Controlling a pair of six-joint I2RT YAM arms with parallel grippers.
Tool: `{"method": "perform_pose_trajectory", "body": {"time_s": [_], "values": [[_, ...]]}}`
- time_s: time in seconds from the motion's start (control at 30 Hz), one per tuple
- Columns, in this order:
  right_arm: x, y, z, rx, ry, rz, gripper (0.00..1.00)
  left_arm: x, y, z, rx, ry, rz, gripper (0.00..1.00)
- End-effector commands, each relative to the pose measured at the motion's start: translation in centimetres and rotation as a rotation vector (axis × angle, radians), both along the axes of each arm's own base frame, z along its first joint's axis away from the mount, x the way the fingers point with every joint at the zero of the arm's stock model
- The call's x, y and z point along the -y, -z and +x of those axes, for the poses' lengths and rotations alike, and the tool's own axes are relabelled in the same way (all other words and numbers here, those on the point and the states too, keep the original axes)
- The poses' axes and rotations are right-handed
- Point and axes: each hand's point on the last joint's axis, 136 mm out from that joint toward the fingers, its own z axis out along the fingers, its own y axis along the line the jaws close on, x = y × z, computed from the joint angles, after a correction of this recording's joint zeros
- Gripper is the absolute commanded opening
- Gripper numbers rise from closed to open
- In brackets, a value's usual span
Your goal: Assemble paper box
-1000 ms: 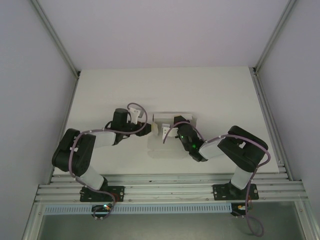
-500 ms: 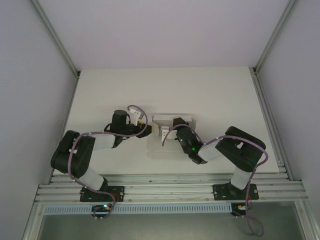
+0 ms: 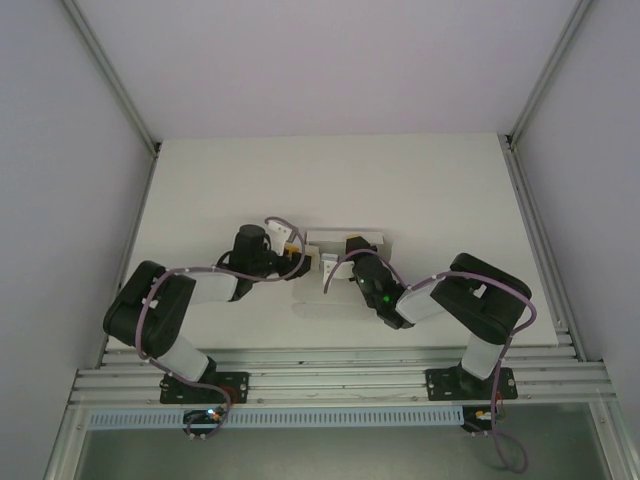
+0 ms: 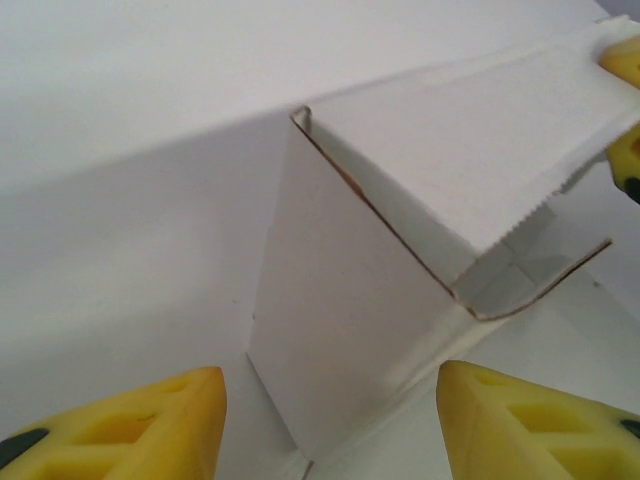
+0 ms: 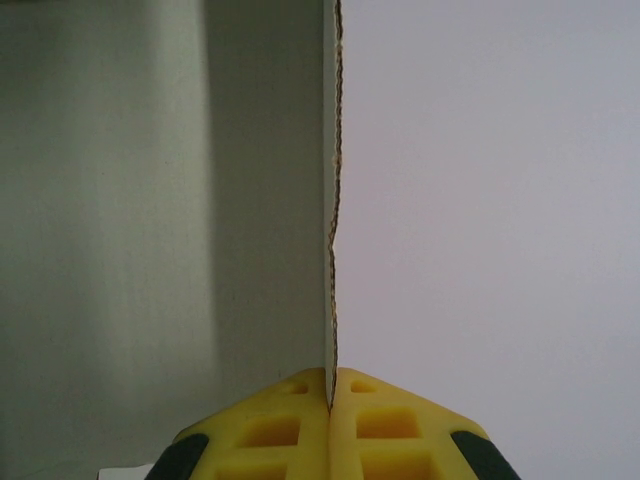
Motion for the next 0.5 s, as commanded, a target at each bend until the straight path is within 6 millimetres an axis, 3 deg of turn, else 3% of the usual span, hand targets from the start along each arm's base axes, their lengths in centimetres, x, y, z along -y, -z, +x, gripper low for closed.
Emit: {"method": "perform_pose_trajectory", "body": {"time_s": [0.0, 0.1, 0.23, 0.37, 0.47], "values": [[-0.3, 0.6, -0.5, -0.035, -0.008, -0.010, 0.00, 0.2, -1.1, 2.4, 0.081, -0.047, 0.013, 0.58], [-0.4, 0.8, -0.6, -0.041, -0.010, -0.011, 0.00, 0.8, -1.4, 3.1, 0.096, -0.048, -0.008, 0.58], [-0.3, 0.9, -0.7, -0.043, -0.005, -0.007, 0.00, 1.0, -0.5, 3.7, 0.099, -0.076, 0.017, 0.52], [-0.4, 1.0, -0.9, -0.058, -0.005, -0.002, 0.00, 0.4, -0.4, 4.6, 0.140, -0.145, 0.025, 0.32], [-0.3, 0.8, -0.9, -0.053, 0.003, 0.004, 0.00, 0.0, -0.3, 4.8, 0.178, -0.177, 0.059, 0.25]]}}
